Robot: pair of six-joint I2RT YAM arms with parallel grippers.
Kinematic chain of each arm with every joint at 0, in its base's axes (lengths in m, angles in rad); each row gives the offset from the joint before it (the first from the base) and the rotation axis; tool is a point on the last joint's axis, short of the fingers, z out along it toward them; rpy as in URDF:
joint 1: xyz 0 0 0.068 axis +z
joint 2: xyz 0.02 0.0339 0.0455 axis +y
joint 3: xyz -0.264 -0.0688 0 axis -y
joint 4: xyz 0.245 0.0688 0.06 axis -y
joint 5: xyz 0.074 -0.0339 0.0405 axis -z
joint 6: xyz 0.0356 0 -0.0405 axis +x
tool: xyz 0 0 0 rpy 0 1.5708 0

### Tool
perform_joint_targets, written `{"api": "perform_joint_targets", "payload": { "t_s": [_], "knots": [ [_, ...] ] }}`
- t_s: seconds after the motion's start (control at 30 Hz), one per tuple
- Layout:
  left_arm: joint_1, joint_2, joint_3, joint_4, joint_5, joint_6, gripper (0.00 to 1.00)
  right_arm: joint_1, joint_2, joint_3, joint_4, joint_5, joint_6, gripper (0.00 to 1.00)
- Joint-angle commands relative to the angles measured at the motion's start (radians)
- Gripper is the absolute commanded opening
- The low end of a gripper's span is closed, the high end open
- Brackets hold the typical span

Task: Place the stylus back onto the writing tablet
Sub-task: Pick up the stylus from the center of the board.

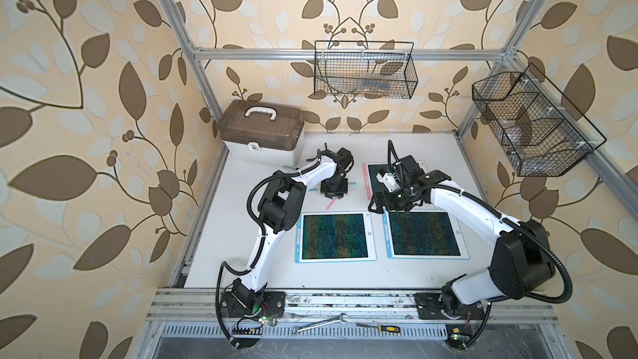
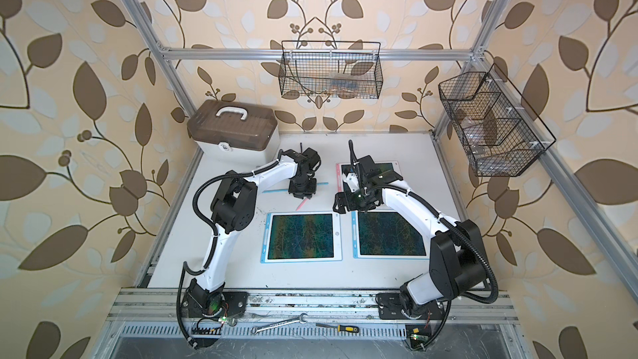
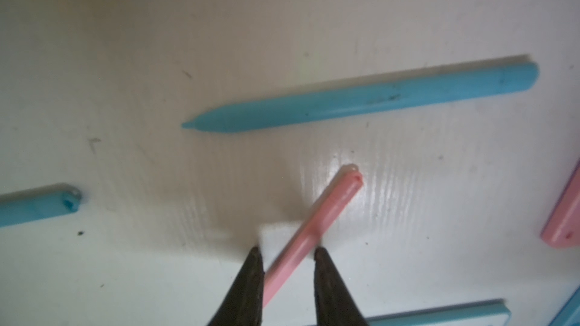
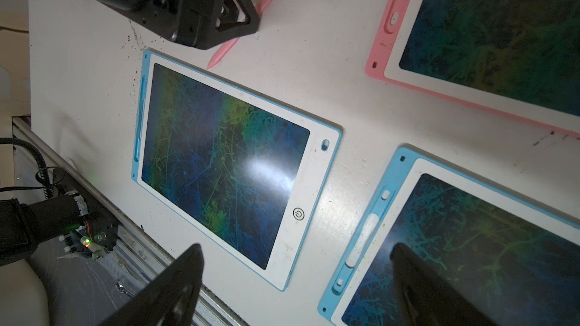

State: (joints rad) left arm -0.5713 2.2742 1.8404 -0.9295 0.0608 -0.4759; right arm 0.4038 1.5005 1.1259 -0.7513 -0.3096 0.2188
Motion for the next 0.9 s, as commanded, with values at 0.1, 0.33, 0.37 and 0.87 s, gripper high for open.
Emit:
{"api": "perform_joint_targets", "payload": {
  "t_s": [0.1, 0.33, 0.37, 0.87],
  "knots": [
    [-0.041, -0.032, -0.07, -0.032, -0.048, -0.015, 0.24, 0.012, -0.007, 0.027, -0.014, 0.008, -0.016, 0.94],
    [-0.05, -0.024, -0.083, -0.036, -0.072, -0.024, 0.19, 0.016, -0.012, 0.026, -0.022, 0.013, -0.012, 0.93],
    [-0.05, -0.022, -0.082, -0.037, -0.074, -0.023, 0.18, 0.02, -0.014, 0.028, -0.023, 0.017, -0.013, 0.93],
    [-0.05, -0.007, -0.068, -0.035, -0.125, 0.0, 0.13, 0.023, -0.038, 0.01, -0.021, 0.05, -0.01, 0.92]
  ]
}}
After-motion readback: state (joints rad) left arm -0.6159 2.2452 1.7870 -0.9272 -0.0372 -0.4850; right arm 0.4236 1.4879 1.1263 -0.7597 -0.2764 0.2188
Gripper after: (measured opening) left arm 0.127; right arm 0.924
